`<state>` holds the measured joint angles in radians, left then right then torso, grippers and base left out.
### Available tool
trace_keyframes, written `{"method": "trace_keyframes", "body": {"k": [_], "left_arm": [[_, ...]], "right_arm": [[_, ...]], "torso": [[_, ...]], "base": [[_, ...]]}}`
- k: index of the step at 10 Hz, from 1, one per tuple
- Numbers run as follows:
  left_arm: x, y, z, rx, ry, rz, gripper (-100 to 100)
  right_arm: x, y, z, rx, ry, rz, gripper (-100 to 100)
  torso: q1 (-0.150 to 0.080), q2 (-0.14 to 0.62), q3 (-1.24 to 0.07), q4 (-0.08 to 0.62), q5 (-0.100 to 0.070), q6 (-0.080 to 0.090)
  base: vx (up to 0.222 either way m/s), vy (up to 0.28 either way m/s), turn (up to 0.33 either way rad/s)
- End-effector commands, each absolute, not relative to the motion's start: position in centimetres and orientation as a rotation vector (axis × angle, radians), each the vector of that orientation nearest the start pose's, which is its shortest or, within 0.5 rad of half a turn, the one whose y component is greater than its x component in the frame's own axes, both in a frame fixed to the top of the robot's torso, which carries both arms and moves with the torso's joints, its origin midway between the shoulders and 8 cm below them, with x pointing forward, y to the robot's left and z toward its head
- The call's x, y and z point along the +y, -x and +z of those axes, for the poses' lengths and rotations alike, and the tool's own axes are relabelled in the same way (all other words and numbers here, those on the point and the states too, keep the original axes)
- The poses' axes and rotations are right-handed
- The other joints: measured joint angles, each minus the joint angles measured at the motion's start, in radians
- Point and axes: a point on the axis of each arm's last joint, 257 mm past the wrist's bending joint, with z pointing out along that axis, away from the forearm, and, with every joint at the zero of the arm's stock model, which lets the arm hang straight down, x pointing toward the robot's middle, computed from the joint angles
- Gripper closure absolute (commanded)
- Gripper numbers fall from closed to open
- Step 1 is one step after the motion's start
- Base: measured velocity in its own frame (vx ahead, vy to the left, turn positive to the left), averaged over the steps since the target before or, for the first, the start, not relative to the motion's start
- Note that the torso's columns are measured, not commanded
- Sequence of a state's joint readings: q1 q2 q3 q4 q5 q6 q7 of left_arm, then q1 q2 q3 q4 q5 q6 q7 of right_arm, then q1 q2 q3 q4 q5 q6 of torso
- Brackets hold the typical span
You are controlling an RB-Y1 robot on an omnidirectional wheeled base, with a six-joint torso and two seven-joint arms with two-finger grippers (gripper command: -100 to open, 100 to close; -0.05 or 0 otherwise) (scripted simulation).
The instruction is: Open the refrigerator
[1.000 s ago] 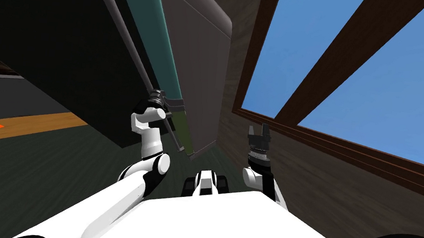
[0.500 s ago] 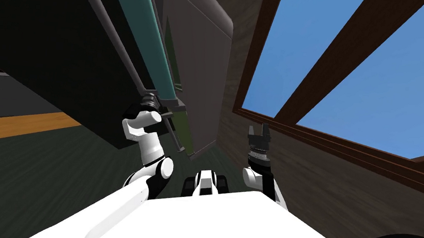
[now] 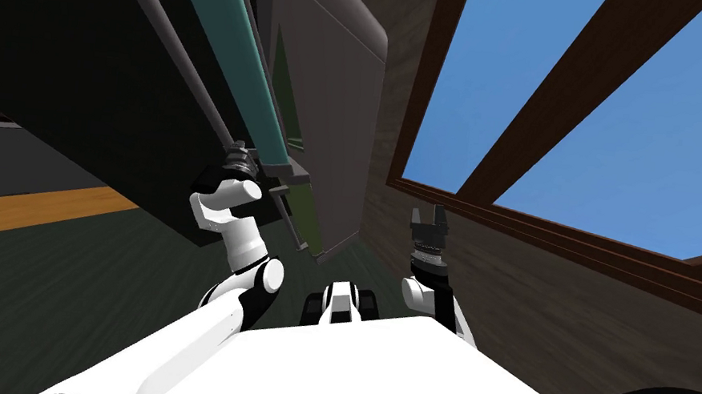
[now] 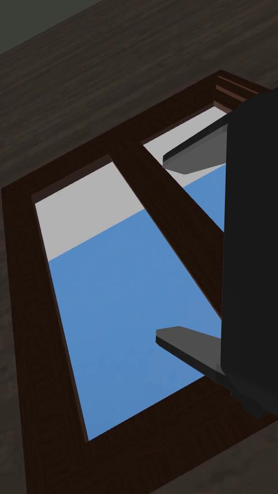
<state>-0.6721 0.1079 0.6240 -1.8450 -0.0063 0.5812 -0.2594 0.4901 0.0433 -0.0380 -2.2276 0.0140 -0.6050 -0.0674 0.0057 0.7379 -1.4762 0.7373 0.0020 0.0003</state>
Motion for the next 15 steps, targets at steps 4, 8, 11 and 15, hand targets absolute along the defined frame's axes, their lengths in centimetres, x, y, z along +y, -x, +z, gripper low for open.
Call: {"method": "trace_keyframes", "body": {"k": [4,8,11,15], "left_arm": [[41.1,-58.7,13.0,0.790,1.132,-1.032,-100],[41.9,-58.3,13.8,0.781,1.130,-1.023,100],[39.6,-59.4,14.3,0.814,1.105,-1.079,100],[37.2,-60.4,14.4,0.853,1.086,-1.130,100]], "right_arm": [[-29.2,-33.4,2.4,0.523,-0.647,1.334,0],[-29.2,-33.4,2.4,0.522,-0.647,1.334,0],[-29.2,-33.4,2.4,0.523,-0.647,1.334,0],[-29.2,-33.4,2.4,0.523,-0.647,1.334,0]], "torso": [[-0.006,-0.001,0.000,0.000,-0.002,0.000],[-0.007,-0.003,-0.002,-0.001,-0.002,0.000],[0.007,-0.005,-0.005,0.003,-0.001,0.000],[-0.009,-0.014,-0.011,0.000,-0.007,0.006]], "base": [[-0.061,0.171,-0.023],[0.029,0.038,-0.003],[-0.075,0.252,-0.034],[-0.070,0.282,-0.024]]}}
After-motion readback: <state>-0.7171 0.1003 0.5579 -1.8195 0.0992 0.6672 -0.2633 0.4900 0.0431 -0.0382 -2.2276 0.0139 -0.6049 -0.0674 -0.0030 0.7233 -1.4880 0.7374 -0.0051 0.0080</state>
